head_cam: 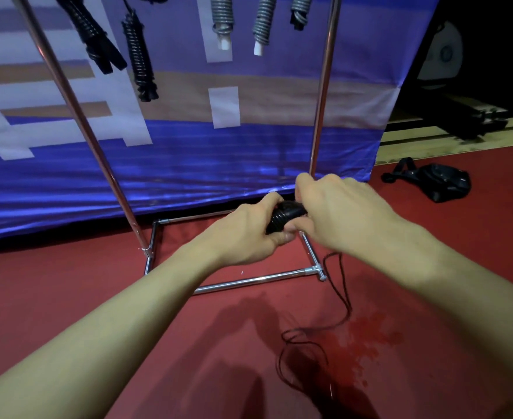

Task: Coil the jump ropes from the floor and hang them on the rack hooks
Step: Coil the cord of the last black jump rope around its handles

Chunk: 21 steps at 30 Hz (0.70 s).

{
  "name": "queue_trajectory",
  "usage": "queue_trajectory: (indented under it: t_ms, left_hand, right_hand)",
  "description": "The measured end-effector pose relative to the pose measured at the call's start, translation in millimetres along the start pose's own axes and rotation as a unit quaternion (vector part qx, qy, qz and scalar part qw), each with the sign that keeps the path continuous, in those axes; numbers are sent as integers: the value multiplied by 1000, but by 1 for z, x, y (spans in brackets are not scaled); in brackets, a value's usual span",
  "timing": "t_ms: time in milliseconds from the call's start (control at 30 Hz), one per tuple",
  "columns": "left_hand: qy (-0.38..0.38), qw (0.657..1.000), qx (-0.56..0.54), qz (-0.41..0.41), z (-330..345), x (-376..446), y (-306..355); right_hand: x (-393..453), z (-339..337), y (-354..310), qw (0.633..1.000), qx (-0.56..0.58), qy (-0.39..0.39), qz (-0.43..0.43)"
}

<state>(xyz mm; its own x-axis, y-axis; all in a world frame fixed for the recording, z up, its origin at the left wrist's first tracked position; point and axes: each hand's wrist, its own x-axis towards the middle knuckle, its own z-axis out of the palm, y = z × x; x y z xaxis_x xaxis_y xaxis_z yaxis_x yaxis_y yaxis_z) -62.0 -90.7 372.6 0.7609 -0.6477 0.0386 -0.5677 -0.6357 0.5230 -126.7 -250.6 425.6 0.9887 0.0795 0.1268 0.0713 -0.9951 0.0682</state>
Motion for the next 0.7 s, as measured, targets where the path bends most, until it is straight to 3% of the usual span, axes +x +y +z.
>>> queue_trajectory:
  t_ms: [200,367,567,700]
  left_hand:
    - [4,996,76,-47,8,4,-7]
    - [57,991,89,-77,12,23,-11]
    - [19,993,-62,-96,-7,31,-28]
    - [-32,954,-283,-95,-4,29,-32]
  right_hand:
    - [17,25,21,970,235,-31,48]
    - [30,26,22,952,287,-81,63]
    - [37,49,27,903,425,-55,5]
    - [36,54,33,894,443,-53,-42]
